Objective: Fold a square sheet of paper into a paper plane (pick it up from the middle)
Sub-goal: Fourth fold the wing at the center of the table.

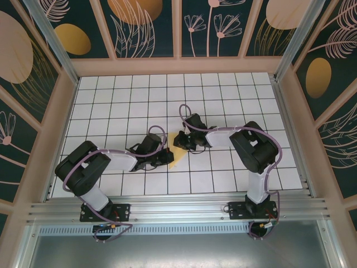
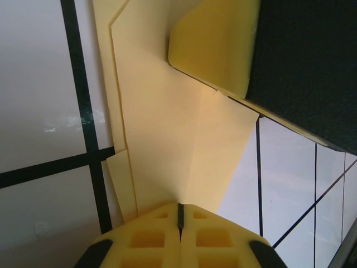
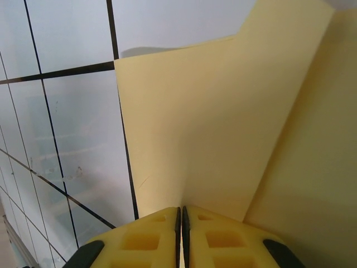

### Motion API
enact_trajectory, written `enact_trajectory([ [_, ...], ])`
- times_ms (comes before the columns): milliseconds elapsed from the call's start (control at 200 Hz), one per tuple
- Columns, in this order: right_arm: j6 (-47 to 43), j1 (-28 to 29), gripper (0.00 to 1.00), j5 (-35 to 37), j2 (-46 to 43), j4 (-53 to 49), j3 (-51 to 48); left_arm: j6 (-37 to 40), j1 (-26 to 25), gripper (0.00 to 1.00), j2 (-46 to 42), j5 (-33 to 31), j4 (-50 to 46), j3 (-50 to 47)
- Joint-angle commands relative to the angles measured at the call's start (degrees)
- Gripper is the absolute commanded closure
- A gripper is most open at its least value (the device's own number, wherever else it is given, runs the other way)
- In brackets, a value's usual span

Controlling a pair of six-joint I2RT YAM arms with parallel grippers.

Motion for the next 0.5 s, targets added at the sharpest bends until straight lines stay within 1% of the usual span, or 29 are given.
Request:
enact_trajectory([
  [0, 1.0, 0.2, 0.86, 1.5, 2.5, -0.7, -2.8, 1.5, 0.2, 0.97, -1.3, -0.2, -9.4, -1.1],
  [60, 1.3, 0.3, 0.86, 1.4, 1.9, 0.1, -3.8, 1.4, 0.2, 0.95, -3.2, -0.5, -10.1, -0.8],
  [190, 1.7, 0.3, 0.86, 1.5, 0.3, 0.3, -4.5, 1.0, 0.3, 0.80, -8.5, -3.4, -13.5, 0.9],
  [220, 1.7, 0.4, 0.86, 1.6, 0.0, 0.1, -4.3, 0.8, 0.2, 0.78, -9.6, -4.2, -14.1, 1.3],
  [320, 1.7, 0.6, 0.86, 1.7, -0.8, -0.5, -3.8, 0.6, 0.2, 0.79, -12.7, -7.4, -16.5, 2.8],
  [430, 2.4, 1.2, 0.86, 2.6, -2.0, -0.6, -4.4, 0.7, 0.2, 0.83, -13.6, -8.1, -16.3, 4.2],
  [495, 3.2, 1.4, 0.86, 2.6, -2.8, 0.3, -5.4, 1.0, 0.2, 0.86, -12.9, -7.4, -15.7, 5.2],
])
